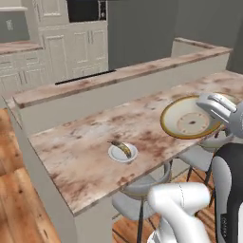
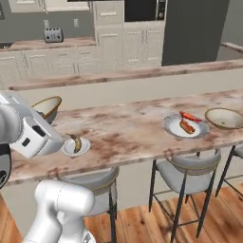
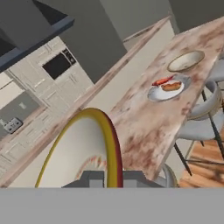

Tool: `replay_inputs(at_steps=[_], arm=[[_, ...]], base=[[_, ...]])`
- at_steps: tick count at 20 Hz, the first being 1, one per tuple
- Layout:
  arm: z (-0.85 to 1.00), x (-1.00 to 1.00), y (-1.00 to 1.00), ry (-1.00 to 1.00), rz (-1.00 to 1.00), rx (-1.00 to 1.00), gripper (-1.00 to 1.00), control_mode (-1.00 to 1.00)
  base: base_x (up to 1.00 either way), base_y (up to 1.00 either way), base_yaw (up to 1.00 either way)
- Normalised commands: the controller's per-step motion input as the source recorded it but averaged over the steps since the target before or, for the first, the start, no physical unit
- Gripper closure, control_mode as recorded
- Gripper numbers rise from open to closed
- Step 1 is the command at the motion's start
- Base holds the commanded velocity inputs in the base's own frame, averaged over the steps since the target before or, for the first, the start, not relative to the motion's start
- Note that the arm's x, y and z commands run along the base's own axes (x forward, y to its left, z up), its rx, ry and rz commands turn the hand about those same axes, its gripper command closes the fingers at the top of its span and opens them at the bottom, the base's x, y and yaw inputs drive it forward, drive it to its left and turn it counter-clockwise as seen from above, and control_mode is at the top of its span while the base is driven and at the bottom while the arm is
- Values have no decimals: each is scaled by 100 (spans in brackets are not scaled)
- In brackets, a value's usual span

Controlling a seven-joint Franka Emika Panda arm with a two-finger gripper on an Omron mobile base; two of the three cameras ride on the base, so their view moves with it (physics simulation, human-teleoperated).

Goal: Take the smaller bowl and place it next to the appetizer plate on the dining counter , and place the larger bowl next to the plate with cooked food.

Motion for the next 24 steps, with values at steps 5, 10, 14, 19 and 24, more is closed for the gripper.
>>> replay_inputs(at_steps=[5,10,14,19,24], arm=[[0,0,0,0,0,0,100,100],[0,0,0,0,0,0,100,100],[0,0,0,0,0,0,100,100],[0,0,0,0,0,0,100,100],[-25,-4,-67,1,-3,0,100,-100]], base=[[13,-62,58],[15,-19,59],[3,-23,56],[-9,-47,21],[0,0,0]])
